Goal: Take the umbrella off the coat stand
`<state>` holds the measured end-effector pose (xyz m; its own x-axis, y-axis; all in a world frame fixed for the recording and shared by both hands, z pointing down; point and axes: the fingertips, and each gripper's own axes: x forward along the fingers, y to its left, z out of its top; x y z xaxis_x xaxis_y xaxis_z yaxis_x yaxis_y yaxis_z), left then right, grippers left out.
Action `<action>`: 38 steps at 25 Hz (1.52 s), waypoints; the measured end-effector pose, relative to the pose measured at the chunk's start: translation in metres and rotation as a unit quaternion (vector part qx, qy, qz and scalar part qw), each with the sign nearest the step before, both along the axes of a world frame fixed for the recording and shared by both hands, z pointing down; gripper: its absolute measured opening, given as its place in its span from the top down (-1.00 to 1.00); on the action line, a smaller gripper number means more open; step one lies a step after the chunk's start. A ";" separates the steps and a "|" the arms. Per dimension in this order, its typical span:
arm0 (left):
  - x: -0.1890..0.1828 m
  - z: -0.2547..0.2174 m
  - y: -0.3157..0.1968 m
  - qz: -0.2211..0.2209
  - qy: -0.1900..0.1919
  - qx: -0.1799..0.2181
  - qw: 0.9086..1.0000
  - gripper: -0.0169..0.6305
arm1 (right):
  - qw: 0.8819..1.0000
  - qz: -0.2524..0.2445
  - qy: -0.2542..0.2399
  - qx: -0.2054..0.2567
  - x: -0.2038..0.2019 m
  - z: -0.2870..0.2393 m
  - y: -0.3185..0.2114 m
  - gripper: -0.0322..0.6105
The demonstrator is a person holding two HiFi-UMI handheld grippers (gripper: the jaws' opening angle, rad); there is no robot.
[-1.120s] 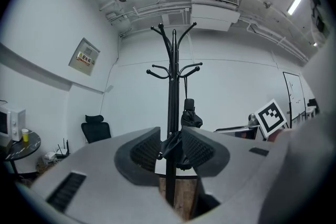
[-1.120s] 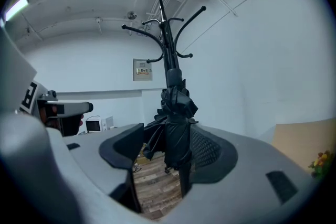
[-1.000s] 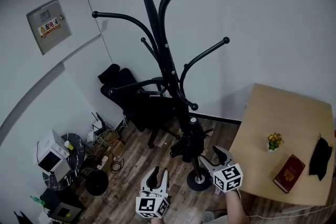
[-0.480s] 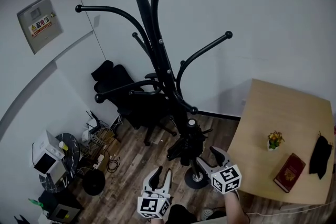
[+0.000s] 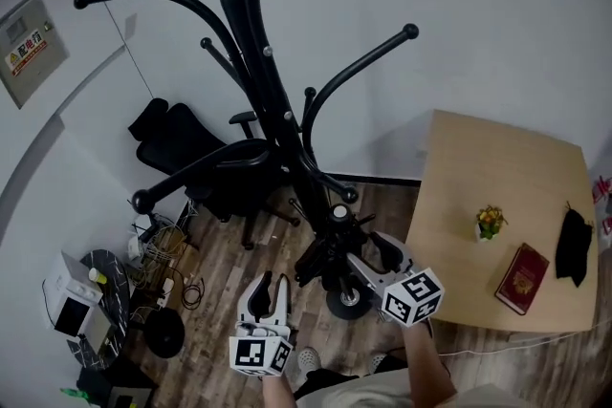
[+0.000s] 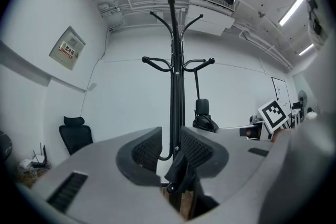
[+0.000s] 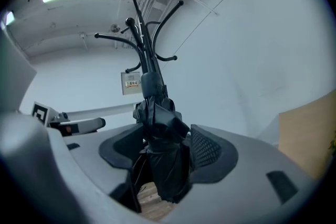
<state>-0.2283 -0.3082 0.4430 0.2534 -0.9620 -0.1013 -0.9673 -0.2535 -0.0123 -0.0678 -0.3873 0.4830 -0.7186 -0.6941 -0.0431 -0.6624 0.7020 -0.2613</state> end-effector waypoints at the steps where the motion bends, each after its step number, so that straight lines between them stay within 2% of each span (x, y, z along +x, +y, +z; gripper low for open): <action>1: -0.003 0.002 -0.006 0.009 0.001 -0.002 1.000 0.58 | 1.000 0.002 -0.002 0.000 -0.001 -0.001 -0.001 -0.01; 4: -0.008 0.005 -0.025 0.033 0.005 -0.014 0.999 0.58 | 1.000 -0.003 0.005 0.011 -0.006 -0.004 0.000 -0.08; 6: -0.012 0.005 -0.035 0.049 0.004 -0.018 0.999 0.58 | 1.000 -0.013 -0.007 0.026 -0.012 -0.011 0.001 -0.24; 9: -0.015 0.005 -0.051 0.072 0.004 -0.019 0.997 0.58 | 0.999 -0.016 -0.024 0.039 -0.018 -0.019 -0.002 -0.34; 18: -0.026 0.002 -0.076 0.115 0.011 -0.014 0.993 0.58 | 1.000 0.001 0.020 0.021 -0.043 0.008 -0.019 -0.42; 22: -0.035 0.000 -0.080 0.116 0.013 -0.010 0.993 0.58 | 0.999 0.011 0.046 0.003 -0.047 0.028 -0.029 -0.44; 25: -0.042 0.001 -0.082 0.112 0.018 -0.009 0.994 0.58 | 0.999 0.019 0.040 -0.008 -0.049 0.035 -0.035 -0.50; 31: -0.051 0.007 -0.081 0.105 0.019 -0.014 0.994 0.58 | 0.999 0.023 0.043 -0.014 -0.060 0.038 -0.041 -0.49; 32: -0.053 0.008 -0.081 0.101 0.019 -0.014 0.995 0.58 | 0.998 0.026 0.049 -0.012 -0.061 0.037 -0.041 -0.39; 33: -0.056 0.009 -0.081 0.097 0.019 -0.014 0.995 0.58 | 0.998 0.032 0.055 -0.010 -0.062 0.036 -0.042 -0.14; 34: -0.058 0.010 -0.082 0.092 0.019 -0.014 0.996 0.58 | 0.997 0.040 0.061 -0.008 -0.062 0.036 -0.043 -0.07; 38: -0.062 0.008 -0.083 0.079 0.021 -0.017 0.996 0.63 | 0.996 0.050 0.068 -0.007 -0.061 0.035 -0.044 -0.02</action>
